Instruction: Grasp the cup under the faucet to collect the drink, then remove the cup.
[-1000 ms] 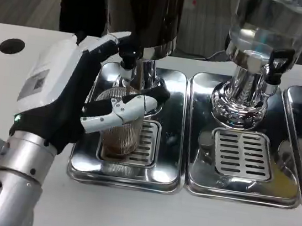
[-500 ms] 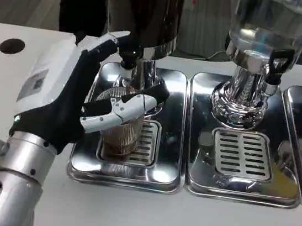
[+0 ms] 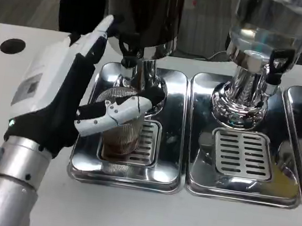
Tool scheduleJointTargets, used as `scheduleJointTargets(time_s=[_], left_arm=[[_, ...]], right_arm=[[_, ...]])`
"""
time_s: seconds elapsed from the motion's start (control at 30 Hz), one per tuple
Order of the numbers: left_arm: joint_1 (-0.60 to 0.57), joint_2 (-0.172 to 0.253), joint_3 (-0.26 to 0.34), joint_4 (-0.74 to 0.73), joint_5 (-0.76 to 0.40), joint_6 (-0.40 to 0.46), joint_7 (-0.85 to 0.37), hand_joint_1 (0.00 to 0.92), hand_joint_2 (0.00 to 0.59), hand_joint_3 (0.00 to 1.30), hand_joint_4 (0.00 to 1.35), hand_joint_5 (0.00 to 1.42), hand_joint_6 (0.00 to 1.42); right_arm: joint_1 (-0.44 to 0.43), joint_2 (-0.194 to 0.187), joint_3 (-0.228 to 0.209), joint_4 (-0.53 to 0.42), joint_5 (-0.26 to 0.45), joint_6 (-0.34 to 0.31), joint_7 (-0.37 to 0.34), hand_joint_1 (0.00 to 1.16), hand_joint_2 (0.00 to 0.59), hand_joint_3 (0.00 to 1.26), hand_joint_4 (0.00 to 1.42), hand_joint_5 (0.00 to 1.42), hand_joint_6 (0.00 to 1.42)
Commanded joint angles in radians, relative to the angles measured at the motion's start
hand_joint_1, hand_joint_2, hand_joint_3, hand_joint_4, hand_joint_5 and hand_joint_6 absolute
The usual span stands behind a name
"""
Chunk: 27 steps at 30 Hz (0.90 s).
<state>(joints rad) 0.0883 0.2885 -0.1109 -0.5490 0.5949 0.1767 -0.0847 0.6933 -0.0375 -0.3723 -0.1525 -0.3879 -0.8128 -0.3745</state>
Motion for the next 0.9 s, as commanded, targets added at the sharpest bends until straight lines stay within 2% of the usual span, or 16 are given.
scheduleJointTargets(time_s=[0.03,0.23,0.3,0.33,0.5,0.6,0.7,0.9], left_arm=[[0.023,0.004,0.010,0.016,-0.009,-0.028,0.002,0.227,0.063,0.00,0.00,0.00,0.00],[0.072,0.015,0.042,0.011,-0.026,-0.075,0.007,0.112,0.012,0.00,0.00,0.00,0.00],[0.088,0.031,0.060,0.009,-0.039,-0.096,0.000,0.077,0.001,0.00,0.00,0.00,0.00],[0.099,0.045,0.073,0.006,-0.048,-0.108,-0.008,0.060,0.000,0.00,0.00,0.00,0.00],[0.180,0.178,0.198,0.022,-0.145,-0.218,-0.091,0.000,0.000,0.00,0.00,0.00,0.00],[0.224,0.227,0.259,0.057,-0.194,-0.284,-0.113,0.000,0.000,0.00,0.00,0.00,0.00],[0.272,0.264,0.317,0.102,-0.224,-0.359,-0.115,0.000,0.000,0.00,0.00,0.00,0.00],[0.348,0.314,0.396,0.175,-0.193,-0.477,-0.098,0.000,0.003,0.00,0.00,0.00,0.00]], right_arm=[[0.002,0.003,0.000,-0.008,-0.001,-0.008,0.010,0.62,0.586,0.34,0.25,0.21,0.06],[0.005,0.005,-0.001,-0.007,-0.002,-0.012,0.013,0.62,0.586,0.34,0.25,0.21,0.06],[0.005,0.004,0.000,-0.007,-0.005,-0.011,0.013,0.62,0.586,0.34,0.25,0.21,0.06],[0.003,0.004,0.000,-0.008,-0.006,-0.010,0.014,0.62,0.586,0.34,0.25,0.21,0.06],[-0.013,-0.001,0.002,-0.016,-0.022,0.004,0.018,0.62,0.586,0.34,0.25,0.21,0.06],[-0.019,0.000,0.005,-0.019,-0.031,0.010,0.018,0.62,0.586,0.34,0.25,0.21,0.06],[-0.031,0.003,0.015,-0.026,-0.050,0.023,0.021,0.62,0.586,0.34,0.25,0.21,0.06],[-0.059,0.003,0.037,-0.037,-0.089,0.055,0.018,0.63,0.586,0.34,0.25,0.20,0.06]])
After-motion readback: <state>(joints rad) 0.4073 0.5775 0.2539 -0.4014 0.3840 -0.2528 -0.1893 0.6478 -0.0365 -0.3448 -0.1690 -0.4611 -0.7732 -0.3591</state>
